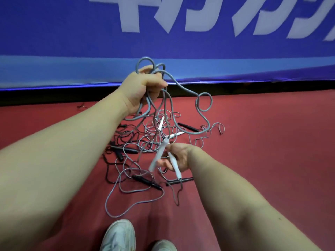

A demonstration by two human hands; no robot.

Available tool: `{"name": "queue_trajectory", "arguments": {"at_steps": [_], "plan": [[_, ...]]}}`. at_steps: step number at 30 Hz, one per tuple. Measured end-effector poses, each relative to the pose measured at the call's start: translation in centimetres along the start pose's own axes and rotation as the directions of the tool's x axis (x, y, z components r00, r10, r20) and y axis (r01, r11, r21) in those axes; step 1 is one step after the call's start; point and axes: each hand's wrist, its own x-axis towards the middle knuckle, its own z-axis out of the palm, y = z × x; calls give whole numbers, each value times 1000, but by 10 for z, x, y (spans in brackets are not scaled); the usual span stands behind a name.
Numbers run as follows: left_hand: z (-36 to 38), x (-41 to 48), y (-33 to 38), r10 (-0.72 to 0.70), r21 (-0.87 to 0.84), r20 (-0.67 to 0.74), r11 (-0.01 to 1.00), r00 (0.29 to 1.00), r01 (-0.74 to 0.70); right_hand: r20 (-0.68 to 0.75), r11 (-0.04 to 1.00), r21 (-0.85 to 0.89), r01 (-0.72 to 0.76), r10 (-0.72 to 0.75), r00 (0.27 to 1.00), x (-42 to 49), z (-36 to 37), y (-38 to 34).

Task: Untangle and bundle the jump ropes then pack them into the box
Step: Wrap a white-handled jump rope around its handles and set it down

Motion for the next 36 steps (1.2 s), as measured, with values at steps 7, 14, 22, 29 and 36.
{"name": "queue_trajectory", "arguments": {"at_steps": [7, 14, 22, 29, 36], "plan": [[27, -20, 33, 56, 24, 55, 998, 997, -58, -38, 640, 738, 215, -278, 960, -41, 20, -14], [8, -62, 47, 81, 27, 79, 996, 994, -84, -311, 780, 480, 402, -278, 909, -67, 11, -40], [-67, -114, -9, -120, 17, -315, 991, 941, 132, -389, 729, 147, 669, -579, 716, -125, 24, -71], [-104, -144, -57, -554, 178, -595, 615, 582, 768, -111, 459, 6, 889, -883, 456, -178, 58, -85], [-31, -104, 1, -276, 482, -324, 775, 905, 409, 31, 404, -39, 914, -914, 405, -173, 97, -73]]}}
